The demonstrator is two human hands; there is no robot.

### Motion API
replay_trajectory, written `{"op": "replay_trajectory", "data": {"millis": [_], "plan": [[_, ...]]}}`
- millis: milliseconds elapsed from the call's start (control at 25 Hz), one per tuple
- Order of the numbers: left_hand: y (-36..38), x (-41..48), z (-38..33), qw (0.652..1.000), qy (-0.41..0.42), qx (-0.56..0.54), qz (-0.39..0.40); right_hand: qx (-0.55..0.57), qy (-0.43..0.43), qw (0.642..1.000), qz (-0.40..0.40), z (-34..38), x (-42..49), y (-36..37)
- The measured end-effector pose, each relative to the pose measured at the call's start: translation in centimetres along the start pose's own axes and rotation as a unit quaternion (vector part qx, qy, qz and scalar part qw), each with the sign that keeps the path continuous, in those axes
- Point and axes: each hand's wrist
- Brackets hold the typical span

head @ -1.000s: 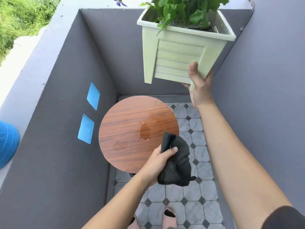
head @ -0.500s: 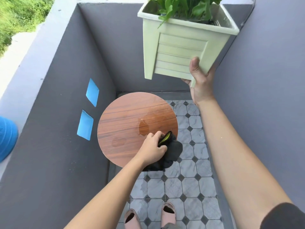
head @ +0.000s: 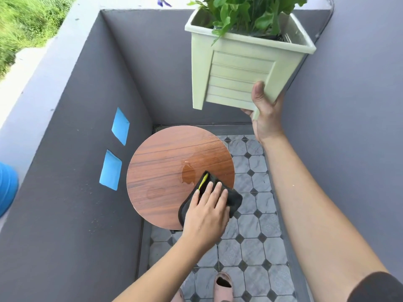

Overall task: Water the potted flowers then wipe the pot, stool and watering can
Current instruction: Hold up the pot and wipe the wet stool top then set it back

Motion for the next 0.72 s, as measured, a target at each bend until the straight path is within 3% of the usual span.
{"op": "replay_trajectory", "data": {"millis": [120, 360, 720], "plan": [[1.3, -0.2, 1.2, 0.995, 0.014, 0.048, 0.090, -0.012, -0.014, 1.000, -0.006, -0.4, 0.4, -0.6], [0.0, 3.4, 3.4, 0.991, 0.018, 0.026, 0.133, -0.012, -0.015, 1.000, -0.018, -0.9, 0.8, -1.1], [0.0, 6.7, 5.6, 0.979, -0.185, 0.020, 0.077, -0.035, -0.009, 0.999, -0.020, -0.8, 0.7, -1.9]]}}
Point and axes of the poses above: each hand's wrist, its own x-axis towards the middle knuckle, its own y-axis out of the palm, z = x × y, and after that the axes turned 5 degrees about z, right-handed
